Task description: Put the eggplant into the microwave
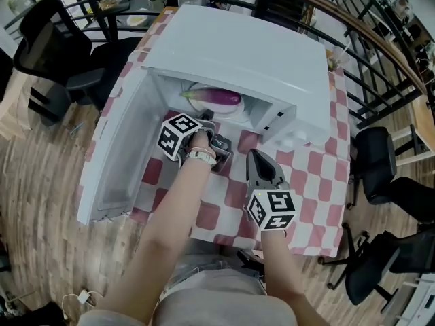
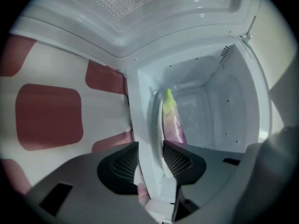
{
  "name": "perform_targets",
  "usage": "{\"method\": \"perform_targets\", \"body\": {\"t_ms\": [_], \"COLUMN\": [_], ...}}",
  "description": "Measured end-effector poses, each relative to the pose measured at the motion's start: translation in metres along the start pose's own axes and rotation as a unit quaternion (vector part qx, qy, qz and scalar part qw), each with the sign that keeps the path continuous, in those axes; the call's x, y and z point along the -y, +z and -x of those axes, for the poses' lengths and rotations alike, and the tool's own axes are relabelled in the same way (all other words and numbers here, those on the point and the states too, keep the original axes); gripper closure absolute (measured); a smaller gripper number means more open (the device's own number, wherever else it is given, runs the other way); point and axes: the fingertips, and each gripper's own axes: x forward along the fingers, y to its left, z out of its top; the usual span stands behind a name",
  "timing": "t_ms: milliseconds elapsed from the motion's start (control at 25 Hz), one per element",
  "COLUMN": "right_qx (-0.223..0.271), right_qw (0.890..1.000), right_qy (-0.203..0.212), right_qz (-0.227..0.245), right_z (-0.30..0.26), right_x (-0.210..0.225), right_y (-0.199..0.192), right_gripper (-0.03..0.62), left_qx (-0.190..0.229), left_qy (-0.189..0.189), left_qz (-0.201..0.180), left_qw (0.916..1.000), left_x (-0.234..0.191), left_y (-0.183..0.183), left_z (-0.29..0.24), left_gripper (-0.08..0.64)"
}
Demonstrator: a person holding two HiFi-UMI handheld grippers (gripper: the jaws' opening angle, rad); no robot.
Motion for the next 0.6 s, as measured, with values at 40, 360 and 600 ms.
{"method": "perform_targets", "body": {"t_ms": [40, 360, 600], "right_qx": [-0.003, -0.014, -0.022], "right_qw": [1.000, 1.000, 1.000], "right_qy": [0.002, 0.004, -0.005], "right_qz": [0.000, -0.002, -0.011], "right_z": [0.000, -0.004, -0.010], "right_x": [-0.002, -0.006, -0.001], "right_y": [-0.002, -0.006, -0.010], "right_gripper": [0.569, 0.569, 0.569], "left_qx": [-0.006, -0.018, -0.024], "left_qy": [0.010, 0.005, 0.006], "left_qz": [0.003, 0.028, 0.027], "left_qw": [0.9999, 0.9994, 0.9993], "left_x": [-0.006, -0.012, -0.007], "left_y": [-0.001, 0.000, 0.005], "left_z": [0.000, -0.013, -0.026], "left_gripper": [0.390, 0.281, 0.259]}}
